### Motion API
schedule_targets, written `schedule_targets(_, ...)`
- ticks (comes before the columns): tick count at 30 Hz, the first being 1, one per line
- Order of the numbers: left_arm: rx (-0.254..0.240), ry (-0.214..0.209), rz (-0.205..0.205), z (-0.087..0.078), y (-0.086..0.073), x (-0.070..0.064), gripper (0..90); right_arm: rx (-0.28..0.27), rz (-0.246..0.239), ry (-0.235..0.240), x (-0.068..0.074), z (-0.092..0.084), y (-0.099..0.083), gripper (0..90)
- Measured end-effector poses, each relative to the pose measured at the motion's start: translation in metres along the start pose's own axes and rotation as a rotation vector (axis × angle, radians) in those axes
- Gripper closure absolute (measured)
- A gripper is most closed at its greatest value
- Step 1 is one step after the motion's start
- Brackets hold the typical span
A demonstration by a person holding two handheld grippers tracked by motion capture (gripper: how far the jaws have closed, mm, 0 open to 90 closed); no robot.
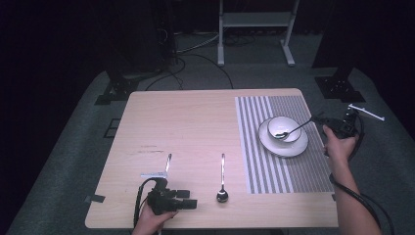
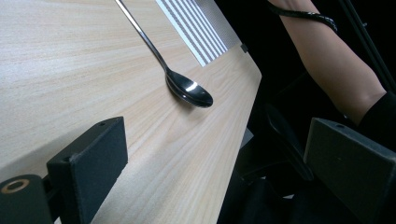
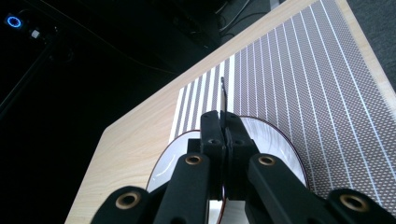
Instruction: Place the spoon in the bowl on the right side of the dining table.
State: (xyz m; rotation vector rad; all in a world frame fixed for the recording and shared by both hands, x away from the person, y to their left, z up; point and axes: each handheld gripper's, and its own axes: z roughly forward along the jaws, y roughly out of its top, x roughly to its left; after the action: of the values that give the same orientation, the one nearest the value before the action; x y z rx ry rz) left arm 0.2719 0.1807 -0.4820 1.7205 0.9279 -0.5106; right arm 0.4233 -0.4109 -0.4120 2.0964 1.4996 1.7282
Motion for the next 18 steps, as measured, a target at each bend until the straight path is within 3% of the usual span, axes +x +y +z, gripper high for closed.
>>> schedule_targets(18,-0.006,0.002,-0.008,-0.001,0.000,0.002,4.8,0.019,0.019,0.014,-0.011,0.004,-0.004,85.2)
